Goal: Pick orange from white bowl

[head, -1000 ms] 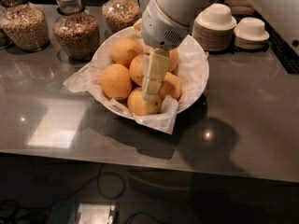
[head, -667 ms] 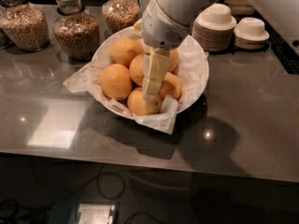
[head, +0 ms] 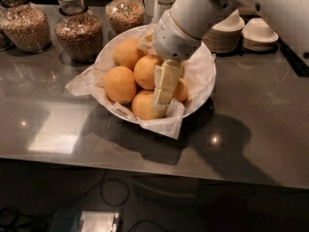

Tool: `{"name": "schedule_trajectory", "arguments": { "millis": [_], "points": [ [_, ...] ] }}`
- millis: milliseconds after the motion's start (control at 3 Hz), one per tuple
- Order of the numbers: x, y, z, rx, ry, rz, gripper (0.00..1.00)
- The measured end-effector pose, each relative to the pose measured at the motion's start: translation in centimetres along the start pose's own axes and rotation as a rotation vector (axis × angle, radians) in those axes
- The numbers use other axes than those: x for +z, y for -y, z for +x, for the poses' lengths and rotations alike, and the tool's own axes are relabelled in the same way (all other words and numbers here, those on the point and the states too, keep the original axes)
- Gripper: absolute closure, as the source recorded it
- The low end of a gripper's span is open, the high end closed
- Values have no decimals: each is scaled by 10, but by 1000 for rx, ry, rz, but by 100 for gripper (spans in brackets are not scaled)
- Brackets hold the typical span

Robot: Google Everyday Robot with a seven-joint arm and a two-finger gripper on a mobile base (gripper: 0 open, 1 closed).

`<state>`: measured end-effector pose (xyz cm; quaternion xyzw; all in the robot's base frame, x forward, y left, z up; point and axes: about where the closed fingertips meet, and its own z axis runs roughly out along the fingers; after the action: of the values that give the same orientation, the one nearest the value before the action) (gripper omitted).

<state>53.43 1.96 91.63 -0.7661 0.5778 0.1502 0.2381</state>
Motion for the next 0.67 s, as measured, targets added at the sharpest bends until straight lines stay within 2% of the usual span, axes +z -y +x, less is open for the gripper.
{"name": "schedule_trajectory", "arguments": {
  "millis": [333,667],
  "points": [
    [11,0,10,9,15,-14,0],
    [10,0,10,9,16,-15,0]
  ]
}}
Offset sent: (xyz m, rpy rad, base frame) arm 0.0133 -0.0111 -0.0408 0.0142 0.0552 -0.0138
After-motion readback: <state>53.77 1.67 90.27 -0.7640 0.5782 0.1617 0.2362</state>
